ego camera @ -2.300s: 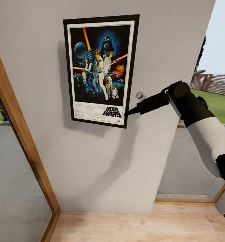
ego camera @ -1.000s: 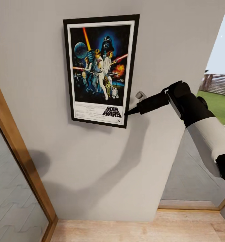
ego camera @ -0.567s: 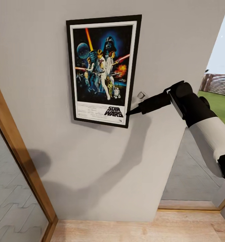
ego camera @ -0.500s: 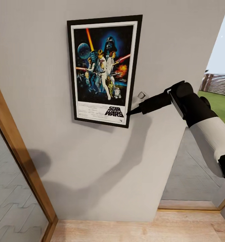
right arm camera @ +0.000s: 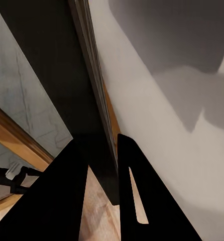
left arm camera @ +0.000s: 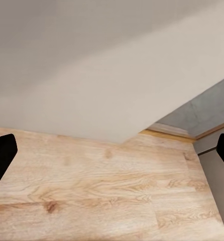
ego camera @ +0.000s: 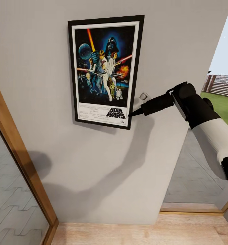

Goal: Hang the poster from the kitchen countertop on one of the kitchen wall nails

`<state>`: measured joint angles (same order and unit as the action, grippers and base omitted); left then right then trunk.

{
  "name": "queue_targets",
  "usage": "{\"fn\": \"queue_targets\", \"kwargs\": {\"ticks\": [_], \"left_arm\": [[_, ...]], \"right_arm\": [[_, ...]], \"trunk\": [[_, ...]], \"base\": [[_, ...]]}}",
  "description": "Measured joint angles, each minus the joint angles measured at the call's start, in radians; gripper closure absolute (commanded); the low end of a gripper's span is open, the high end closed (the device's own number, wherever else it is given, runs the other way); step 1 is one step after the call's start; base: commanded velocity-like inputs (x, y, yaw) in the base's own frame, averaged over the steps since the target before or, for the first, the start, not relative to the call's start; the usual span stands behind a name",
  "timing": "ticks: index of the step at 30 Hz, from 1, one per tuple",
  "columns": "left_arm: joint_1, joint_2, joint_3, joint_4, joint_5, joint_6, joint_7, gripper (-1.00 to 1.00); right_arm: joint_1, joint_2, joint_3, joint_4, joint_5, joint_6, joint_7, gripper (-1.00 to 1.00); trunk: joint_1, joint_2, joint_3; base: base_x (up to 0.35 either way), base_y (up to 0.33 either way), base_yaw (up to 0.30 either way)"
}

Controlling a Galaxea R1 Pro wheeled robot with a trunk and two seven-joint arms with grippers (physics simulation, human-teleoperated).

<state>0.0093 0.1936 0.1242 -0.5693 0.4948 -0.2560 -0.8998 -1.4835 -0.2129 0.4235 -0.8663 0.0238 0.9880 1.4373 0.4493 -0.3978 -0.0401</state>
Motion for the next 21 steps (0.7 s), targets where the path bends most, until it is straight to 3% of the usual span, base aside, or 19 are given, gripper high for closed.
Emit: {"fn": "queue_targets", "kwargs": {"ticks": [3, 21], "left_arm": [[0.000, 0.012, -0.001, 0.004, 0.002, 0.000, -0.002, -1.00], [0.000, 0.013, 0.000, 0.005, 0.002, 0.001, -0.002, -1.00]], "right_arm": [[0.000, -0.001, 0.000, 0.000, 0.002, 0.000, 0.000, 1.00], [0.001, -0.002, 0.004, -0.003, 0.001, -0.002, 0.000, 1.00]], "trunk": [[0.000, 0.000, 0.000], [0.000, 0.000, 0.000]], "base": [[0.000, 0.000, 0.000], [0.000, 0.000, 0.000]]}}
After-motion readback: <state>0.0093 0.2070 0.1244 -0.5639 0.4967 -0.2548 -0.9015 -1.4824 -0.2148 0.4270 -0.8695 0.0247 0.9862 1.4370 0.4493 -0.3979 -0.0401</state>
